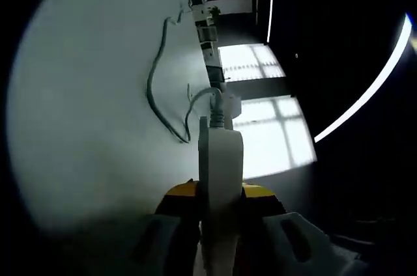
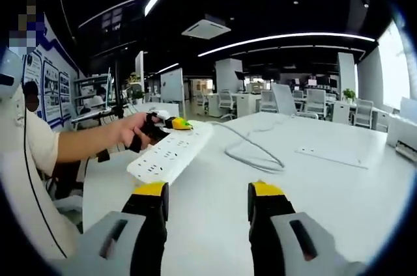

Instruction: Pick up the power strip scattered on the table, fix it on the side mounting bracket of the table, and press the switch

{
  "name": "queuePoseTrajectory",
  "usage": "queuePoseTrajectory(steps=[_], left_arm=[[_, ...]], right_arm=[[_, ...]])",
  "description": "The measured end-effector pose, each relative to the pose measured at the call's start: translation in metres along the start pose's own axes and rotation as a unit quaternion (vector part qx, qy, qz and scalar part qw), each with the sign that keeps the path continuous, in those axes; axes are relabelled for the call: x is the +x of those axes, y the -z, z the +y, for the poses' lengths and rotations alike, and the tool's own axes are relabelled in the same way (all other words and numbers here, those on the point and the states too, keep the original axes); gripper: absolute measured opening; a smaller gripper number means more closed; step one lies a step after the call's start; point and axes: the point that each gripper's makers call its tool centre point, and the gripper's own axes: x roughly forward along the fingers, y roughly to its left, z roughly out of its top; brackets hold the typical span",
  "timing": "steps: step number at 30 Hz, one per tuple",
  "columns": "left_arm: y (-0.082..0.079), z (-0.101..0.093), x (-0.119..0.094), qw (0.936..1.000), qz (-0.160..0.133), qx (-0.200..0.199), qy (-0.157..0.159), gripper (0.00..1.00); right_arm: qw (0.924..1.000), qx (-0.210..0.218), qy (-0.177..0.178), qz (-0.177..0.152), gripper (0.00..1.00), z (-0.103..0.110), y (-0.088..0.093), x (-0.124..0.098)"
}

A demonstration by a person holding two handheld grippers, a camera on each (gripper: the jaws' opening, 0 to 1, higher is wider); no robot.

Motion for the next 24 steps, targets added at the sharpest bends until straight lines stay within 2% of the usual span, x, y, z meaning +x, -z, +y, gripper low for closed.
queuePoseTrajectory(steps=[10, 15, 20, 24], left_arm=[[-0.014, -0.006, -0.026, 0.9996, 0.023, 0.011, 0.01, 0.26], [-0.015, -0.009, -0.039, 0.9986, 0.046, 0.018, 0.019, 0.26], [-0.024, -0.009, -0.056, 0.9977, 0.06, 0.015, 0.026, 0.26], [-0.025, -0.009, -0.07, 0.997, 0.068, 0.019, 0.03, 0.26]], right_arm=[[1.0, -0.003, -0.001, -0.003, 0.44, 0.0, -0.004, -0.001], [0.9999, -0.007, -0.009, -0.005, 0.44, 0.005, -0.007, -0.002], [0.9999, -0.013, -0.008, -0.002, 0.44, 0.008, -0.007, -0.004], [0.9999, -0.014, -0.007, -0.003, 0.44, 0.009, -0.008, -0.005]])
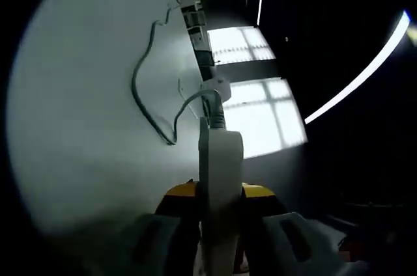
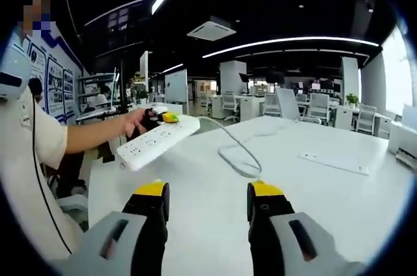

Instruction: Pick up the power strip scattered on the table, fix it on the side mounting bracket of the table, and press the switch

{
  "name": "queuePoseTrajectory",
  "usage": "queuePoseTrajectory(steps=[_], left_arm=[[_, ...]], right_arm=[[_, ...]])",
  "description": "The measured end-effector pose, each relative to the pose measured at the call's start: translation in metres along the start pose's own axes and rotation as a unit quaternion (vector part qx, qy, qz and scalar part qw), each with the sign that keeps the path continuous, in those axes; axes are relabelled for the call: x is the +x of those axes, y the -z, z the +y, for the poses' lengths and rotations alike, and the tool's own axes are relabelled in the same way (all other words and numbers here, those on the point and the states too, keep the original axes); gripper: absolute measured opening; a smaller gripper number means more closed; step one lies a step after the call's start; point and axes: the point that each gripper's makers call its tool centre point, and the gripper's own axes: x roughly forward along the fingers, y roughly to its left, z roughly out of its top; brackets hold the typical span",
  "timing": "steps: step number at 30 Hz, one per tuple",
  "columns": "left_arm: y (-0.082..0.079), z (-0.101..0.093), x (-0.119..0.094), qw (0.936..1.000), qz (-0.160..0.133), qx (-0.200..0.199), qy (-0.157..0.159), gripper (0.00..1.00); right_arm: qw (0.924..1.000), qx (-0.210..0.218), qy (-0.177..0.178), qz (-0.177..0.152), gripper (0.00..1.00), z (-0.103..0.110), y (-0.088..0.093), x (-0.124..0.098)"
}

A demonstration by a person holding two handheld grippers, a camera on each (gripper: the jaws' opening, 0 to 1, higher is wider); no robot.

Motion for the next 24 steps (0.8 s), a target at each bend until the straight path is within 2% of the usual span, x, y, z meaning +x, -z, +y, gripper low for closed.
queuePoseTrajectory(steps=[5, 11, 16, 24], left_arm=[[0.006, -0.001, -0.019, 1.0, 0.007, -0.002, 0.003, 0.26], [0.009, 0.001, -0.041, 1.0, -0.005, -0.003, -0.005, 0.26], [0.016, 0.001, -0.05, 0.9999, -0.017, -0.003, -0.004, 0.26], [0.023, 0.008, -0.061, 0.9999, -0.013, -0.01, -0.002, 0.26]], right_arm=[[1.0, -0.004, 0.002, 0.002, 0.44, 0.002, -0.001, -0.002], [0.9999, -0.003, 0.008, 0.006, 0.43, 0.001, 0.001, -0.002], [0.9999, -0.001, 0.008, 0.008, 0.43, 0.002, 0.002, 0.002], [0.9999, -0.004, 0.002, 0.013, 0.43, 0.008, 0.003, 0.009]])
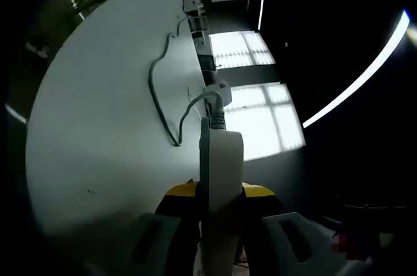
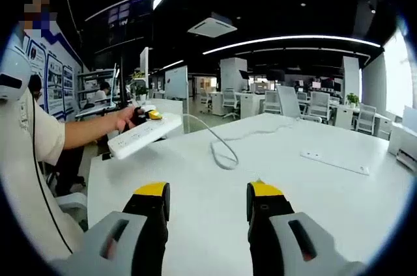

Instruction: Pick up the power strip scattered on the table, fix it on the side mounting bracket of the table, and press the switch

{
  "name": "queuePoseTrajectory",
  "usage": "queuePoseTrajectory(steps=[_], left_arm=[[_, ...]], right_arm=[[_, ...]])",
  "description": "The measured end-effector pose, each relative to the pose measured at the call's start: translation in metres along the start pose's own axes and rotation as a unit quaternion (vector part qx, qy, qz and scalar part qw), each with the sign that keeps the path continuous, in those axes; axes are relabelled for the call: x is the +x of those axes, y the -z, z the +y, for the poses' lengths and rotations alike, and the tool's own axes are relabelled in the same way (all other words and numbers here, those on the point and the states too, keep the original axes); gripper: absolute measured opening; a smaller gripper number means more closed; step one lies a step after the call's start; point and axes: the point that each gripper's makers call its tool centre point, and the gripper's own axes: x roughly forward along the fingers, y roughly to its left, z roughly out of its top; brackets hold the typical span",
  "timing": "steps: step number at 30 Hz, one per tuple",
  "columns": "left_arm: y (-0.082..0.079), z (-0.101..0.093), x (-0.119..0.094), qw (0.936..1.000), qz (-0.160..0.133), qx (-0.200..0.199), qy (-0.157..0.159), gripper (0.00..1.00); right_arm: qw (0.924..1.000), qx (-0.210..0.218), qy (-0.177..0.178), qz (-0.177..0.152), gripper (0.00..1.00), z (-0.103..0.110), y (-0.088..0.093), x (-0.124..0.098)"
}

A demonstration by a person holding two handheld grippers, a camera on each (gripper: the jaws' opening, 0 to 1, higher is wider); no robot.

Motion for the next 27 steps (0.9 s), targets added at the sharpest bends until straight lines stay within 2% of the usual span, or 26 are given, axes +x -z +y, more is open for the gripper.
queuePoseTrajectory(steps=[9, 13, 15, 23, 27], left_arm=[[-0.006, 0.006, -0.031, 0.9997, 0.023, -0.008, 0.002, 0.26], [-0.006, 0.007, -0.042, 0.9996, 0.023, -0.012, 0.006, 0.26], [-0.012, 0.011, -0.05, 0.9996, 0.022, -0.018, 0.009, 0.26], [-0.009, 0.013, -0.06, 0.9988, 0.035, -0.027, 0.022, 0.26], [-0.015, 0.018, -0.066, 0.9984, 0.04, -0.031, 0.024, 0.26]], right_arm=[[1.0, -0.002, 0.007, 0.004, 0.43, 0.002, -0.001, 0.002], [0.9999, -0.004, 0.009, 0.005, 0.43, 0.005, -0.003, 0.004], [0.9999, -0.006, 0.008, 0.005, 0.43, 0.006, -0.004, 0.005], [0.9997, -0.018, -0.004, 0.013, 0.43, 0.019, -0.006, 0.01], [0.9994, -0.022, -0.022, 0.017, 0.43, 0.03, -0.007, 0.013]])
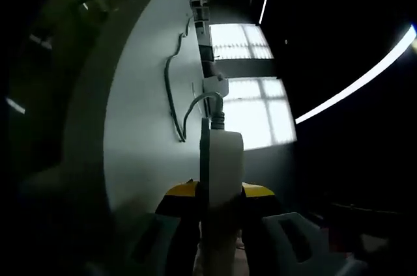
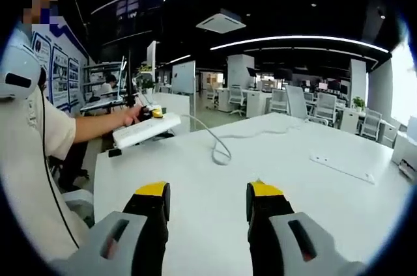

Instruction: Pick up the power strip scattered on the table, fix it on the side mounting bracket of the table, and press the switch

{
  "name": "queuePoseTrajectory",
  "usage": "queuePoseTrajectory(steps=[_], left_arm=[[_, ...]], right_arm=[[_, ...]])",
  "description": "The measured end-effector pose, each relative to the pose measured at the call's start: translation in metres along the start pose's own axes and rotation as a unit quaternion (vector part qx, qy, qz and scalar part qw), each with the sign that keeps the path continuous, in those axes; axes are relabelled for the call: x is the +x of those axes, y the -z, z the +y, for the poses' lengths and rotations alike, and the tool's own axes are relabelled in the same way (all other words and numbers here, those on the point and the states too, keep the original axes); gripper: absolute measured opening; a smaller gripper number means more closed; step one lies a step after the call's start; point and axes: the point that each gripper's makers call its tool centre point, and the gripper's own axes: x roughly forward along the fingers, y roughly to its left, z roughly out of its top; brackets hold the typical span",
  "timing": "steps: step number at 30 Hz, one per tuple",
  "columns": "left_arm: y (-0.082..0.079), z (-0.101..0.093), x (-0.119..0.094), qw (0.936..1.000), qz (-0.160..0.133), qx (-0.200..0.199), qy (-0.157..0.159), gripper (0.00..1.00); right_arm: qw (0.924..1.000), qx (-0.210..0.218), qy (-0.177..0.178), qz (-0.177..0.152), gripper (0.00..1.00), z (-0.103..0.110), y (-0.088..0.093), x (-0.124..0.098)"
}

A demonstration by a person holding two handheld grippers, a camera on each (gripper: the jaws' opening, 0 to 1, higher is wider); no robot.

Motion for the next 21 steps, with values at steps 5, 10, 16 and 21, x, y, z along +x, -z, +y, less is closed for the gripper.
queuePoseTrajectory(steps=[5, 10, 16, 21], left_arm=[[-0.004, 0.003, -0.008, 1.0, 0.003, -0.002, 0.004, 0.26], [-0.005, 0.004, -0.016, 0.9999, 0.007, -0.003, 0.008, 0.26], [-0.006, 0.002, -0.024, 0.9997, 0.009, -0.004, 0.025, 0.26], [-0.013, 0.006, -0.034, 0.9993, 0.014, -0.004, 0.035, 0.26]], right_arm=[[0.9998, -0.008, -0.017, 0.01, 0.43, 0.011, 0.002, 0.002], [0.9992, -0.017, -0.03, 0.021, 0.42, 0.021, 0.005, 0.004], [0.9989, -0.023, -0.027, 0.031, 0.42, 0.025, 0.008, 0.006], [0.9984, -0.03, -0.037, 0.03, 0.41, 0.032, 0.007, 0.007]])
